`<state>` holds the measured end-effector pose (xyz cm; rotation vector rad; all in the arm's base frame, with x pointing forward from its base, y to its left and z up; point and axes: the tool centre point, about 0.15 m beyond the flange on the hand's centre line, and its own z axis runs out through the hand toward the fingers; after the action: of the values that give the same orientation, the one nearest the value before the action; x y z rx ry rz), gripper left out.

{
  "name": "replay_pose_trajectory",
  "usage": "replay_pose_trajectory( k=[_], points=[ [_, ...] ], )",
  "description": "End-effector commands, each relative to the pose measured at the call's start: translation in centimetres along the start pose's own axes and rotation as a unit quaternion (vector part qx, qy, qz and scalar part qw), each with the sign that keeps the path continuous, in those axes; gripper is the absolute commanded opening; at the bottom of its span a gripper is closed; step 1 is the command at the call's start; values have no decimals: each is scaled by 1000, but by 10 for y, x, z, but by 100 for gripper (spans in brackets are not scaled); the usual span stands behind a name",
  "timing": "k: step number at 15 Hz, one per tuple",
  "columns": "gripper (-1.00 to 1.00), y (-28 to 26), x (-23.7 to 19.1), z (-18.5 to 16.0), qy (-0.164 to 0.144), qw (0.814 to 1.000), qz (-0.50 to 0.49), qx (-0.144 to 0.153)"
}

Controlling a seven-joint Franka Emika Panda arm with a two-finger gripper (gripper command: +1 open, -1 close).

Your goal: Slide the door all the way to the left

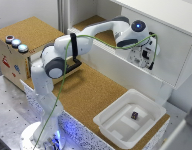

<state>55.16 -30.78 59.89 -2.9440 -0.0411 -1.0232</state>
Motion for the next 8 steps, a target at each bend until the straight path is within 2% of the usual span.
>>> replay_pose_trajectory(
  k=[1, 5, 8],
  points=[
    [-100, -30, -32, 3, 59, 994, 32, -88],
    [-100, -53, -40, 2, 60, 995, 24, -76],
    [-100, -79, -44, -3, 72, 994, 9, -83]
  ],
)
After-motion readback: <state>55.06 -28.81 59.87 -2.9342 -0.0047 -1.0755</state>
